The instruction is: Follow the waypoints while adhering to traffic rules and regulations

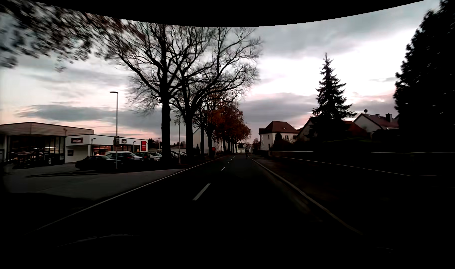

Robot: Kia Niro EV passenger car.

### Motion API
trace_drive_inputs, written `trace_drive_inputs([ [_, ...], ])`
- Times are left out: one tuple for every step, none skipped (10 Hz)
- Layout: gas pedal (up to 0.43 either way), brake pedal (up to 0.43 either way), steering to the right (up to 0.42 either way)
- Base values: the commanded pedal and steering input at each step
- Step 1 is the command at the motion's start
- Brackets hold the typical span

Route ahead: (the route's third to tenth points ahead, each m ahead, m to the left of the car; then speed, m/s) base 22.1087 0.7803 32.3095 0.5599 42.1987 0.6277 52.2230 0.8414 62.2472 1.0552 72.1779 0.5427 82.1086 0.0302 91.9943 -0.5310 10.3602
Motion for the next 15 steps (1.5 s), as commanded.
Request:
trace_drive_inputs([
  [0.0,0.0,0.0],
  [0.0,0.0,-0.001],
  [0.0,0.0,-0.001],
  [0.0,0.0,0.0],
  [0.0,0.0,-0.001],
  [0.0,0.0,-0.001],
  [0.028,0.0,-0.001],
  [0.028,0.0,-0.001],
  [0.028,0.0,-0.001],
  [0.039,0.0,-0.001],
  [0.059,0.0,-0.001],
  [0.059,0.0,-0.001],
  [0.059,0.0,-0.002],
  [0.059,0.0,-0.003],
  [0.059,0.0,-0.003],
])
